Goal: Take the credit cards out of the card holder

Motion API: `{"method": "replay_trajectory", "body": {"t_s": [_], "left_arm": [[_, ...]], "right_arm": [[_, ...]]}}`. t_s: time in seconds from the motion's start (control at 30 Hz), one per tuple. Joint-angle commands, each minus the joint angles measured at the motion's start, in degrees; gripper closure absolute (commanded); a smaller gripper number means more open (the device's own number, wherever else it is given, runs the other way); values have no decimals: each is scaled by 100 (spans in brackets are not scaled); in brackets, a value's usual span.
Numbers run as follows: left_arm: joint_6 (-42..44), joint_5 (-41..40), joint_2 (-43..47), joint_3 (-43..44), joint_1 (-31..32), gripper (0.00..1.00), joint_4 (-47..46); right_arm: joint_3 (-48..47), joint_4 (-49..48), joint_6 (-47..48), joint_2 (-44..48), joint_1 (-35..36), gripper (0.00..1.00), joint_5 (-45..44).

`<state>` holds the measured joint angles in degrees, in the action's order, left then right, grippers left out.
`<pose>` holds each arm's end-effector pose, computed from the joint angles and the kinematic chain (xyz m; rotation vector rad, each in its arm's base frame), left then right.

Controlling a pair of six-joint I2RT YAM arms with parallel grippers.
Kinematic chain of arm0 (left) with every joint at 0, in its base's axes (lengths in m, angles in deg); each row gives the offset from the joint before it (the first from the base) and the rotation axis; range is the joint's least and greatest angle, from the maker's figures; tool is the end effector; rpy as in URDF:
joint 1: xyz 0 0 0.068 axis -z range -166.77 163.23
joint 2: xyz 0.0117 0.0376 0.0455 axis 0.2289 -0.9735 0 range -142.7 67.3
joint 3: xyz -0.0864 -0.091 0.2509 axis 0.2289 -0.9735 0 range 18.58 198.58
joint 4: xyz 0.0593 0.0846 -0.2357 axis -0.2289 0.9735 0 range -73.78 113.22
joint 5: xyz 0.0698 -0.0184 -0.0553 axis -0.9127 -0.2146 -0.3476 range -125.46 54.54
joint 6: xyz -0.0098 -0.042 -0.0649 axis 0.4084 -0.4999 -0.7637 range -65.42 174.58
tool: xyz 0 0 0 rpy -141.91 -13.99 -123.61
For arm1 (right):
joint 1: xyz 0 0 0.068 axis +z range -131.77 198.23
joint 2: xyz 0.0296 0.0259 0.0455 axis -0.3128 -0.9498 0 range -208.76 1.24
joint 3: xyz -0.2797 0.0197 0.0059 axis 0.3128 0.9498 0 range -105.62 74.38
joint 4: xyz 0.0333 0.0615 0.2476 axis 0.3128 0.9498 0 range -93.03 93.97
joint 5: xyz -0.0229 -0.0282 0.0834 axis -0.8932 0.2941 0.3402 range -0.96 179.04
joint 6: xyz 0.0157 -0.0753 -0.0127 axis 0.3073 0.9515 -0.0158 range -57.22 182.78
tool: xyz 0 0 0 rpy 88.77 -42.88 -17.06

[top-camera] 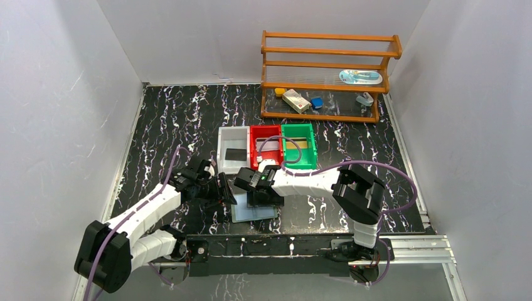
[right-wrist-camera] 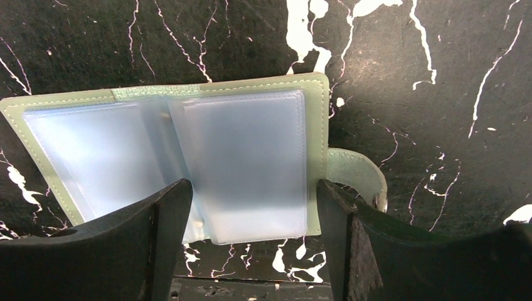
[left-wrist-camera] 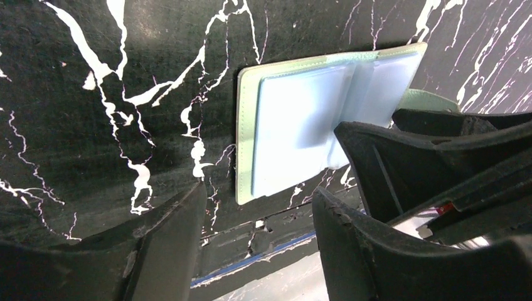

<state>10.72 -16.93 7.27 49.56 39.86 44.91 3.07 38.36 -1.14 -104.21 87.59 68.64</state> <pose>0.1665 -0.1071 0.1687 -0.2833 2.7358 -0.8246 0.1484 0.3281 0.1580 -0.0669 2.7140 0.1227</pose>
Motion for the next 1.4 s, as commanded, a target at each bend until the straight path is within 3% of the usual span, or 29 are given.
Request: {"method": "replay_trajectory", "body": {"t_s": [0.0, 0.1, 0.43, 0.73, 1.03, 1.1, 1.37], "left_arm": [[-152, 153, -112, -155, 24, 41, -200], [-163, 256, -272, -279, 35, 47, -355], [-159, 886, -778, -545, 182, 57, -1152], [-108, 907, -853, -490, 319, 68, -1297], [-73, 899, -823, -415, 339, 71, -1295], [-55, 890, -815, -379, 340, 71, -1295], [254, 916, -1082, 25, 360, 70, -1245]], "right_arm": [[111, -173, -45, 55, -19, 19, 85], [173, -272, -37, -70, -19, 20, 226], [-124, -437, 194, -170, -11, 47, 335], [60, -1249, 345, 236, 5, 52, 707], [442, -1645, 214, 692, -18, 52, 627], [517, -1604, 124, 845, -19, 46, 480], [195, -42, -388, 988, -27, 33, -575]]}}
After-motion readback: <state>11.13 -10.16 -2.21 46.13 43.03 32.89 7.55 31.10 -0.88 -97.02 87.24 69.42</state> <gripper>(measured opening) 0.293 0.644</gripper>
